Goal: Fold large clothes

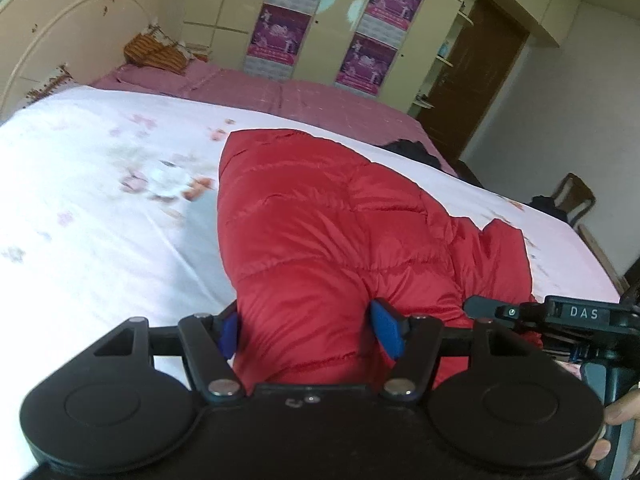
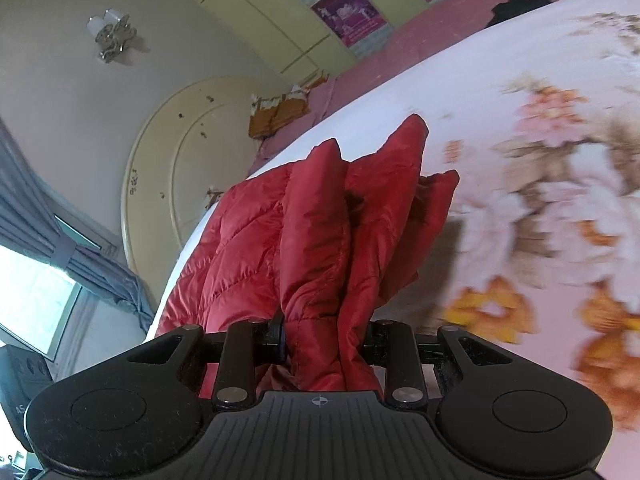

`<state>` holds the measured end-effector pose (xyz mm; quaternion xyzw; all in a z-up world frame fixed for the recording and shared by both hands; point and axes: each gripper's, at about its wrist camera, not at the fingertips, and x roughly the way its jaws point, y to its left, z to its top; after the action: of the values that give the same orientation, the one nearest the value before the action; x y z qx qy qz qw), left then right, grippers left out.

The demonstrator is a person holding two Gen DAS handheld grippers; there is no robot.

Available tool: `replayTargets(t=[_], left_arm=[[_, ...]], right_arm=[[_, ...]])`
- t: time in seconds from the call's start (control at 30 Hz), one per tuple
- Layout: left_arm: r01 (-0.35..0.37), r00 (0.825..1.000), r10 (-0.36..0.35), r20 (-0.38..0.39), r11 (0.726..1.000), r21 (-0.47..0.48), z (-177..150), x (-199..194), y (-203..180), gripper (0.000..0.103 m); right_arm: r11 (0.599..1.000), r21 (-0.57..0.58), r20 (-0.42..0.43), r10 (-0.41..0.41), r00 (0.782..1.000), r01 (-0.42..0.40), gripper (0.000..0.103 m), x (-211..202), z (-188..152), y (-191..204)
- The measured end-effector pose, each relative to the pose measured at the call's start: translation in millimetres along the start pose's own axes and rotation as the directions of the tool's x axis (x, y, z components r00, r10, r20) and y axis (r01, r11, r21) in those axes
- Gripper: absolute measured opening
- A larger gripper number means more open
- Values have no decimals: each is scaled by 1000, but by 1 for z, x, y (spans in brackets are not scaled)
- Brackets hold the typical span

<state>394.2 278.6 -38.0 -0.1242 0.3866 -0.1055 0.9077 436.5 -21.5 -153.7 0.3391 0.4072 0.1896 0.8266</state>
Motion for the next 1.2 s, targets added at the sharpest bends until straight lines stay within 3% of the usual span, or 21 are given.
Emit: replayTargets(t=[0.3,0.43,0.5,0.6,0.93,1.07,1.2], left_arm=[[-54,999,55,-3,998,24,-1,22,47,64],[-59,998,59,-2,995,87,-9,23,42,64],[-57,998,58,-9,994,95,-8,27,42,66],[-71,997,74,-20,993,98,-7,27,47,76],[-122,991,115,67,987,107,13,10,38,76],[-110,991,99,95,987,116,25,7,31,76],[-126,990,116,76,982,140,33,24,27,74]], right_arm=[[997,-69,-29,-39,999,37,28,65,-3,12],[998,-40,-50,-50,997,48,30,73,-5,-3],[998,-13,-57,-62,996,61,38,76,-7,-13],[996,4,-52,-92,994,92,50,73,-5,-18],[973,-122,120,-183,976,197,51,27,15,11],[960,-183,163,-182,970,211,51,24,19,28],[928,-260,174,-227,958,267,50,39,12,48]])
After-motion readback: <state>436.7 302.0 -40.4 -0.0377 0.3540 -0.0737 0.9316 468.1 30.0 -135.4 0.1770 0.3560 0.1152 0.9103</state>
